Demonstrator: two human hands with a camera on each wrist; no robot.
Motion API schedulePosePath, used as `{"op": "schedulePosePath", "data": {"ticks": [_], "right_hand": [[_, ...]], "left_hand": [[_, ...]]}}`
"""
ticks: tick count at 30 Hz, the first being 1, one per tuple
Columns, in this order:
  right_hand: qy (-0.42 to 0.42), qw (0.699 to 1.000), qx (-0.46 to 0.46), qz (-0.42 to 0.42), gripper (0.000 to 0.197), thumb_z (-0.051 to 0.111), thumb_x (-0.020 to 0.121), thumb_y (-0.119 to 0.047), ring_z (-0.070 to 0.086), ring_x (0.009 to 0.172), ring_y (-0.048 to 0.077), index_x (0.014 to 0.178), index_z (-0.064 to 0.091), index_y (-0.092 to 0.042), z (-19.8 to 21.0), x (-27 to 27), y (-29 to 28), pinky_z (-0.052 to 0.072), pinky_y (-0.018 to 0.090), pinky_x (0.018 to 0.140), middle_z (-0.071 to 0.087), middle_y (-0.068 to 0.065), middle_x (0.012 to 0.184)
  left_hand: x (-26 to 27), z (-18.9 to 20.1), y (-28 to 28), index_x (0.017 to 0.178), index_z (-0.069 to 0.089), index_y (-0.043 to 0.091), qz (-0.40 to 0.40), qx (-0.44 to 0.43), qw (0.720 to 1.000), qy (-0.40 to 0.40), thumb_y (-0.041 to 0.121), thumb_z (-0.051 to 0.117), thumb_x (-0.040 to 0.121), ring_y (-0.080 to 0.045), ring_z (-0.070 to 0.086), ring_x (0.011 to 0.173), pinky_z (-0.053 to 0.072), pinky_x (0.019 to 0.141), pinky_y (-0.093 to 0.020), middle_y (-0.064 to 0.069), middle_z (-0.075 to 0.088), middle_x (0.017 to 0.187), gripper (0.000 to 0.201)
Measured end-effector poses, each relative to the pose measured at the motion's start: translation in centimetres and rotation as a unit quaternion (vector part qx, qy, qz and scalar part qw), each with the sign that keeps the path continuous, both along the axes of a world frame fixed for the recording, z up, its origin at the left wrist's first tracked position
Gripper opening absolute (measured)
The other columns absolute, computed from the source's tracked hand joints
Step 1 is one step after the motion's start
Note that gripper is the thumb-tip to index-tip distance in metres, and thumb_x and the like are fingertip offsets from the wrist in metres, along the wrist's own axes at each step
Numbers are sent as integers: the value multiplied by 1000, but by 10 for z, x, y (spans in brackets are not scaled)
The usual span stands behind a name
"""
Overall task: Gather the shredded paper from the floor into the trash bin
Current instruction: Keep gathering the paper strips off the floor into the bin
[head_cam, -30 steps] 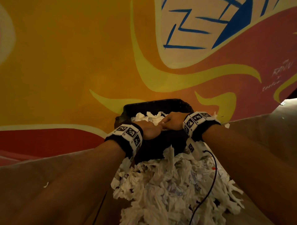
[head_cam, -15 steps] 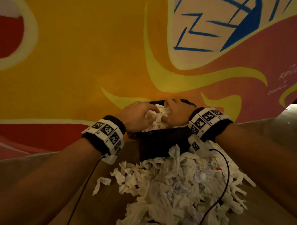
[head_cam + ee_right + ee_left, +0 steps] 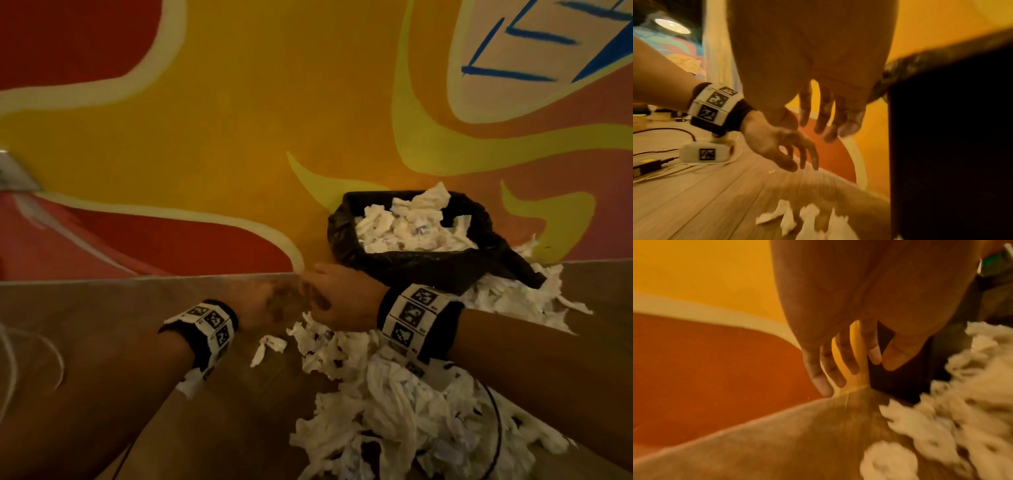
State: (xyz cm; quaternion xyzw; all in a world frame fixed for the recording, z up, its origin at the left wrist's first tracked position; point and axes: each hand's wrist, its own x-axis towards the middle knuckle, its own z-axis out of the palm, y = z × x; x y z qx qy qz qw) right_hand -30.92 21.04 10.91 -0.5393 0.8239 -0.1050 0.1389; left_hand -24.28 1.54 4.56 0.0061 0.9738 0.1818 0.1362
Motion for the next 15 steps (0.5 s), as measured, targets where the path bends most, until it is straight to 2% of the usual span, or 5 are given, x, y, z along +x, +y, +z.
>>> {"op": "schedulePosePath", "data": {"ticks": [2, 4, 7, 10, 15], "right_hand": [[-37, 996, 81, -12, 22, 56, 90, -23, 54, 91, 19, 110, 56, -15, -23, 1, -6, 44, 23, 66, 53, 1, 109], [-53, 982, 176, -38, 38, 59, 90, -27, 54, 109, 28, 126, 50, -16, -48, -2, -9, 50, 33, 82, 49, 8, 124], [-63, 962, 257, -63, 66, 59, 91, -34, 41, 128, 36, 146, 26, -22, -84, -7, -10, 44, 42, 97, 31, 11, 143], [-71, 954, 283, -72, 92, 68, 85, -35, 33, 135, 38, 152, 6, -25, -113, -12, -12, 42, 46, 103, 18, 13, 151], [-60, 946, 310, -69, 106, 74, 79, -35, 24, 140, 38, 152, -4, -28, -137, -15, -17, 36, 49, 106, 10, 11, 155]], "left_hand": [[14, -31, -2, 124, 55, 27, -30, -80, 996, 10, 39, 54, 86, -21, 60, 105, 47, 86, -35, 2, 62, 117, 39], [24, -58, 2, 137, 46, 28, -14, -32, 998, -48, 37, 56, 90, -22, 52, 121, 42, 100, -38, -1, 54, 133, 49], [29, -89, 6, 151, 25, 29, -53, -10, 995, -87, 35, 51, 96, -26, 29, 141, 28, 115, -41, -3, 22, 157, 60], [28, -106, 14, 150, 11, 39, -92, -80, 990, -73, 37, 47, 96, -33, 20, 142, 29, 113, -50, -1, 2, 160, 65], [30, -114, 28, 149, 20, 36, -41, -65, 993, -89, 20, 54, 94, -35, 31, 135, 36, 107, -48, -6, 19, 153, 67]]}}
